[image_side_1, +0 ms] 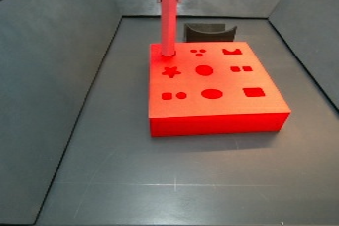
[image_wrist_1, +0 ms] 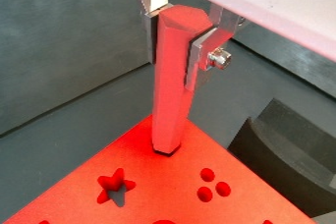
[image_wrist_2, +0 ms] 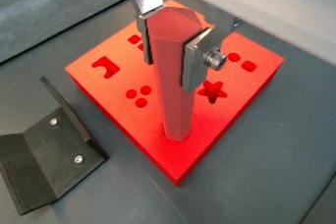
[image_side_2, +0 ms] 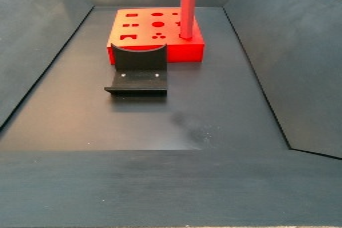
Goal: Pick up the hexagon object. Move up. Move to above the board. Insert the hexagon object.
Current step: Insert the hexagon object.
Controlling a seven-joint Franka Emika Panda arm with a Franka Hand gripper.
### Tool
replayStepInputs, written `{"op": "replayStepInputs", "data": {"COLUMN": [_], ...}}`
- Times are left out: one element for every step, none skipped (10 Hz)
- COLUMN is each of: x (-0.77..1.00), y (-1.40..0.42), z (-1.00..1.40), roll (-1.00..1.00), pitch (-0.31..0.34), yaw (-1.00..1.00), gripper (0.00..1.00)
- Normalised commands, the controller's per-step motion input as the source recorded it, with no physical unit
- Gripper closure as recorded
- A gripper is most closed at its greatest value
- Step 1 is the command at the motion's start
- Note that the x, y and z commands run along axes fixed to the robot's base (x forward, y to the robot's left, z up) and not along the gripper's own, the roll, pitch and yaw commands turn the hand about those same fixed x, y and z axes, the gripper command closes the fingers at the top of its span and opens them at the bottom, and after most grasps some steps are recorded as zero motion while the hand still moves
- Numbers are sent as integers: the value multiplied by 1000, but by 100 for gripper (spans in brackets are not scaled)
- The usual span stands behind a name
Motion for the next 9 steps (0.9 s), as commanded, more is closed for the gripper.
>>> {"op": "replayStepInputs", "data": {"x": [31,149,151,180,126,0,0,0,66], "y": [0,0,0,0,0,0,0,54,0], "z": [-177,-311,-486,-537,-571,-551,-409,-63,0], "roll": [0,0,6,44,67,81,23,-73,0], "pitch": [-46,-66,-100,-99,-114,-136,-103,-120,46], "yaw": [0,0,-31,-63,-37,-29,-11,0,0], "gripper": [100,100,100,100,100,100,100,100,100]}}
